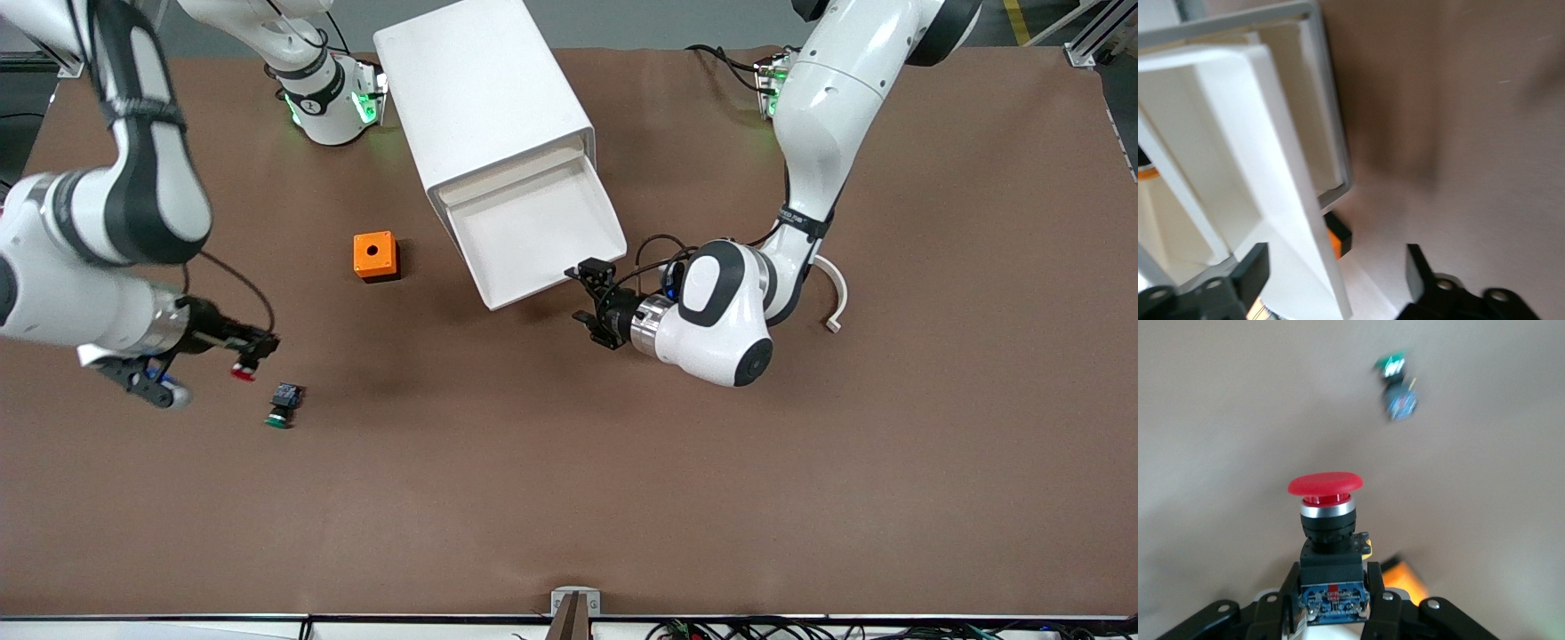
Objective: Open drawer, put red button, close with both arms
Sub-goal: 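Carry the red button into the open drawer with the right gripper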
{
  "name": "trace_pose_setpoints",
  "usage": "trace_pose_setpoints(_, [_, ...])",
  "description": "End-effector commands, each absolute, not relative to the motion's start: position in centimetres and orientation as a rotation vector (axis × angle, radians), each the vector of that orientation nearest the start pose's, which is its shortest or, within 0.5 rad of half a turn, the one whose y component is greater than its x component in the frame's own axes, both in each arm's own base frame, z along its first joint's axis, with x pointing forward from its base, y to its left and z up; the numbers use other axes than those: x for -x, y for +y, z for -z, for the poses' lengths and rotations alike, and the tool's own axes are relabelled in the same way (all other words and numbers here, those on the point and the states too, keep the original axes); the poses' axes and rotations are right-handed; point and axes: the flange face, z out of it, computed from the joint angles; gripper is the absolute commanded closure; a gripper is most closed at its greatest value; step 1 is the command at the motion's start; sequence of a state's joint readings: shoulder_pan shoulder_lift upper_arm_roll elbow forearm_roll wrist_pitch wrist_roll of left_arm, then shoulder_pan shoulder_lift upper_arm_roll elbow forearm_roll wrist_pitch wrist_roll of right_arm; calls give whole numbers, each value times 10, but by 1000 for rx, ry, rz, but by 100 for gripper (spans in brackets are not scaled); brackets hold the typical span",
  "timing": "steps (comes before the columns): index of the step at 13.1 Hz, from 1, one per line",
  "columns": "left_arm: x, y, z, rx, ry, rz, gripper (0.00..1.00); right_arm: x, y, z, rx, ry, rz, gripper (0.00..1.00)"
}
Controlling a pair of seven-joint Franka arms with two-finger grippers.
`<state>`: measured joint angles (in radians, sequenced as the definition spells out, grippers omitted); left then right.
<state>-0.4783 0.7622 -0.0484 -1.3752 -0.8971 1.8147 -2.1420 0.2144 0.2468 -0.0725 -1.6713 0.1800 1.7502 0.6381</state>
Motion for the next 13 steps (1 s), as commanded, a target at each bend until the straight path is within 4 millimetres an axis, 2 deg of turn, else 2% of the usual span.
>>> trace_pose_setpoints(1, [-609, -383, -299, -1698, 2439, 1202, 0, -559, 218, -472, 2903, 1019, -344, 100])
trace_pose_setpoints(2, [-615, -373, -310, -1731, 2435, 1130, 0, -540, 266, -477, 2889, 1095, -327, 100])
trace_pose_setpoints(4, [-628, -340, -335, -1836, 2401, 980, 0, -510, 342, -480, 2827, 1207, -255, 100])
trace_pose_setpoints(5, [-625, -333, -351, -1983, 2311, 909, 0, -501, 365, -478, 2776, 1270, -225, 100])
trace_pose_setpoints(6, [-631, -313, -366, -2043, 2250, 867, 0, -490, 391, -470, 2737, 1324, -205, 100])
trace_pose_setpoints(8, [-642, -273, -385, -2050, 2206, 877, 0, -466, 441, -444, 2679, 1429, -182, 100])
trace_pose_setpoints(9, [-646, -250, -398, -2086, 2146, 878, 0, -455, 460, -427, 2674, 1468, -171, 100])
trace_pose_setpoints(11, [-653, -203, -415, -2147, 2070, 853, 0, -443, 480, -399, 2676, 1535, -166, 100])
trace_pose_setpoints(13, [-651, -182, -428, -2343, 1946, 717, 0, -441, 491, -377, 2648, 1597, -145, 100])
